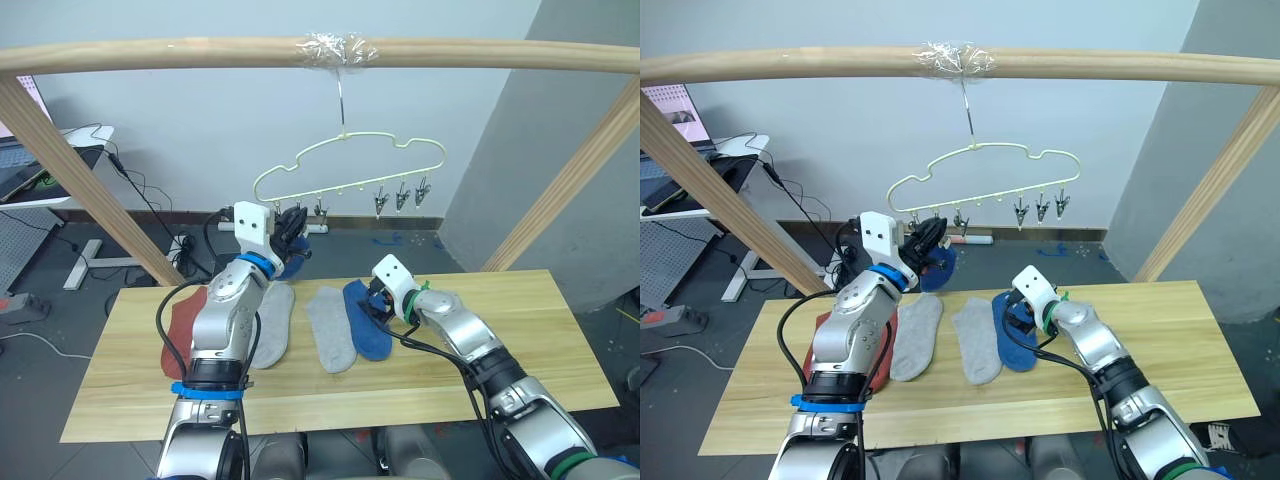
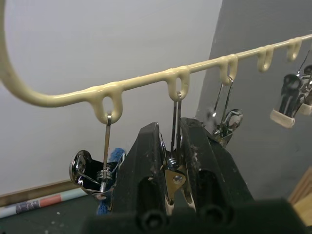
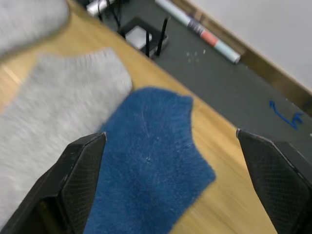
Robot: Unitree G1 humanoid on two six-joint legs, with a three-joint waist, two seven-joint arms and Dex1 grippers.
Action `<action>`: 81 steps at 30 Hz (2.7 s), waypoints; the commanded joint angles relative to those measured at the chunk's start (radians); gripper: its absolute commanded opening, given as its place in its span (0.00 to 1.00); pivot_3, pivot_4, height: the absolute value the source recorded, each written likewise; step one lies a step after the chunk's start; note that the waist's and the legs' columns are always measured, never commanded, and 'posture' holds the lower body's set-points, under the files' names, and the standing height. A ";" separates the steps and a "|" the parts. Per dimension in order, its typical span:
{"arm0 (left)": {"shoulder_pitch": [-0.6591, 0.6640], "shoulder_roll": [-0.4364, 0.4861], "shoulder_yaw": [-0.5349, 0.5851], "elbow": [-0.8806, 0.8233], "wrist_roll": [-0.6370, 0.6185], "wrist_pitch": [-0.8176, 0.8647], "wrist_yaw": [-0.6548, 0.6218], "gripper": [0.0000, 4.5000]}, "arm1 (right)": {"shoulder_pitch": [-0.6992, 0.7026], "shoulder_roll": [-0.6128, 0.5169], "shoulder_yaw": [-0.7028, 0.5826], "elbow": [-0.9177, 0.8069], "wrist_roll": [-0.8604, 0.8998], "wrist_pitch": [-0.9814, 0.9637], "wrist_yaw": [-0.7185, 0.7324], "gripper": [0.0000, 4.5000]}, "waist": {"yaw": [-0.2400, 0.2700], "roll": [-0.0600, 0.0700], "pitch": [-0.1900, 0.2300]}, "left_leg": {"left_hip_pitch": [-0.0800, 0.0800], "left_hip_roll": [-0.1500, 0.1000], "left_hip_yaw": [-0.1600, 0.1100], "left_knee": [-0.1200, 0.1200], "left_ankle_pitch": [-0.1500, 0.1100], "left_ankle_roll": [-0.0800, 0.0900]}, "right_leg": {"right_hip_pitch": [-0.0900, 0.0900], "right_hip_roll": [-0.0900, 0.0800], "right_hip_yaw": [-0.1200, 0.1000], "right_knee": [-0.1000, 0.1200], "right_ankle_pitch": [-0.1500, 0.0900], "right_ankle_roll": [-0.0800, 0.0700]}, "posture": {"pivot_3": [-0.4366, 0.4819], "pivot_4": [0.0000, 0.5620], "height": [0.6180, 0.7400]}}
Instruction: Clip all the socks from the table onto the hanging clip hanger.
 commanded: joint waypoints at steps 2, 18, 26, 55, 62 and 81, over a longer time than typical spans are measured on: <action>0.021 0.012 0.011 -0.064 -0.021 0.042 0.005 0.07 | -0.051 0.040 -0.014 0.192 -0.035 -0.081 0.028 1.00 | 0.001 0.000 0.000 | 0.000 0.000 0.000 0.000 0.000 0.000 | 0.000 0.000 0.000 0.000 0.000 0.000 | 0.42 0.28 1.00; 0.043 0.002 0.049 -0.109 -0.142 0.212 0.003 0.07 | 0.070 -0.035 -0.044 0.137 -0.085 -0.184 0.118 0.27 | 0.005 0.000 0.000 | 0.002 0.000 0.001 0.001 0.001 -0.001 | 0.001 0.000 0.002 0.002 0.000 0.000 | 0.41 0.28 1.00; -0.002 0.008 0.238 -0.060 -0.536 0.593 0.033 0.07 | 0.206 -0.147 -0.140 -0.300 0.047 -0.011 0.254 0.01 | -0.006 0.000 0.000 | 0.003 0.000 0.001 0.001 0.001 -0.001 | 0.001 0.000 0.002 0.003 0.000 0.000 | 0.38 0.28 1.00; -0.031 0.015 0.320 -0.054 -0.784 0.710 0.155 0.07 | 0.139 -0.026 -0.173 -0.806 0.326 0.438 0.178 0.01 | -0.003 0.000 -0.001 | 0.001 0.001 0.001 0.001 0.001 -0.002 | 0.000 0.001 0.002 0.001 0.000 0.000 | 0.37 0.27 1.00; -0.046 0.023 0.316 -0.036 -0.771 0.690 0.152 0.07 | 0.134 -0.026 -0.160 -0.773 0.315 0.429 0.177 0.01 | -0.003 0.000 -0.001 | 0.001 0.001 0.001 0.001 0.001 -0.002 | -0.001 0.001 0.002 0.000 0.000 0.000 | 0.37 0.28 1.00; -0.054 0.032 0.291 -0.027 -0.767 0.686 0.140 0.07 | 0.053 0.068 -0.168 -0.731 0.326 0.424 0.135 0.01 | -0.002 0.000 0.000 | 0.000 0.001 0.000 0.000 0.001 -0.002 | -0.001 0.001 0.001 -0.001 -0.001 0.000 | 0.37 0.28 1.00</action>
